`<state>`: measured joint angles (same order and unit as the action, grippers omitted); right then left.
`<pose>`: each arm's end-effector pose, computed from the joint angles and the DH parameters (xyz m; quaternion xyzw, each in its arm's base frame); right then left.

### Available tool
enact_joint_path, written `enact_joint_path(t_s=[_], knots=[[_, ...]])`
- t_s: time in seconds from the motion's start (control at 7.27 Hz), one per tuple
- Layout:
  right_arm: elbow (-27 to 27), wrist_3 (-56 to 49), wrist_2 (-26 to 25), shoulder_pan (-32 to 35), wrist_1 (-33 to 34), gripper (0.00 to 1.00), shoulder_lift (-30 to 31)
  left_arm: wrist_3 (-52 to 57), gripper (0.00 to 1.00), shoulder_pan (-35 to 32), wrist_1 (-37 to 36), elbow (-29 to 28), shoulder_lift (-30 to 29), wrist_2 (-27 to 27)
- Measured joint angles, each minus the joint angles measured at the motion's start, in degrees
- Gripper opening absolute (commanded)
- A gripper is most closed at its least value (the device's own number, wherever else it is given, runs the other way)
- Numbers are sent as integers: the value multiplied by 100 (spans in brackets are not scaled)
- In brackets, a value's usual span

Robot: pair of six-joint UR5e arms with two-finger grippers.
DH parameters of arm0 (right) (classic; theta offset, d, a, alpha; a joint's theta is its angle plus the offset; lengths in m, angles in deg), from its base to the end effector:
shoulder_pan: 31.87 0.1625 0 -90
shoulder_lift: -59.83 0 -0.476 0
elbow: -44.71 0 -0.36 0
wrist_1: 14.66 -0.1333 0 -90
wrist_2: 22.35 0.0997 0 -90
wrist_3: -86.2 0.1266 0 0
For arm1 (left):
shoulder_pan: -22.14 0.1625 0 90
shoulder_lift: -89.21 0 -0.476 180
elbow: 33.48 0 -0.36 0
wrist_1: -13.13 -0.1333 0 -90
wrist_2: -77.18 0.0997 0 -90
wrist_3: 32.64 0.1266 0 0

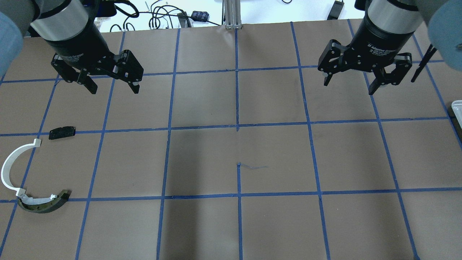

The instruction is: Place bearing gear from tray to pile

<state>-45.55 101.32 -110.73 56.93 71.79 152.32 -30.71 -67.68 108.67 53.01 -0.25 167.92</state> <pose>0.1277 -0.4386 0.5232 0.1421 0.9897 0.0131 0.0126 -0.1302 -0.4514 0.5348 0.0154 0.9998 0.0131 0.0062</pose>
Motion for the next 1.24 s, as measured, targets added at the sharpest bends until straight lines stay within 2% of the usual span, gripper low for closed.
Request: enact_joint_path(t_s=[0.55,1.24], knots=[[-23,5,-52,6,-6,100,6,-298,100,-9,4,-362,-286,-2],[-22,43,-59,6,-58,100,5,-161,100,-210,-77,-181,-220,-2]])
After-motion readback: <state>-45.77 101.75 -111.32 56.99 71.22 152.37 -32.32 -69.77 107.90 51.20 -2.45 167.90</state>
